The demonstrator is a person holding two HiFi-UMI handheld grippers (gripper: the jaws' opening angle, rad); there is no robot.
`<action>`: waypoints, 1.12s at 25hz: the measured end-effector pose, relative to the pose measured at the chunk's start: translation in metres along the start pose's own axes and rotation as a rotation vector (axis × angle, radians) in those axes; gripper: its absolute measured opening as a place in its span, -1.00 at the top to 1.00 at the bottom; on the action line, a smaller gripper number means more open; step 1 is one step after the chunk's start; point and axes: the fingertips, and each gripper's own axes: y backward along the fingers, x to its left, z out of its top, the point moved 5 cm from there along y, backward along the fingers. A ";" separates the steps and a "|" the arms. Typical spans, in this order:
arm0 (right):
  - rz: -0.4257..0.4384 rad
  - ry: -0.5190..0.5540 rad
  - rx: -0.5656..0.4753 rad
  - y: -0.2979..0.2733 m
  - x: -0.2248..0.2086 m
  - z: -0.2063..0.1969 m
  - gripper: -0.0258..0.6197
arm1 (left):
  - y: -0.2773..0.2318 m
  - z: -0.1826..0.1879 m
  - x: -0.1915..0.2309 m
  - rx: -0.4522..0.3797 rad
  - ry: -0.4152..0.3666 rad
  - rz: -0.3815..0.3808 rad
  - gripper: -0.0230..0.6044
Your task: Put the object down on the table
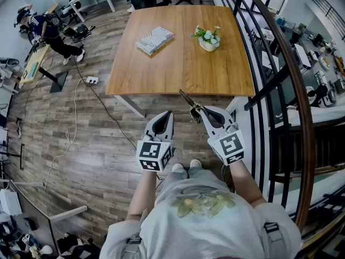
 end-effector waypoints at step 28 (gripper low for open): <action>0.089 0.001 -0.020 -0.027 -0.041 -0.001 0.89 | -0.025 0.000 0.002 0.008 0.040 0.091 0.88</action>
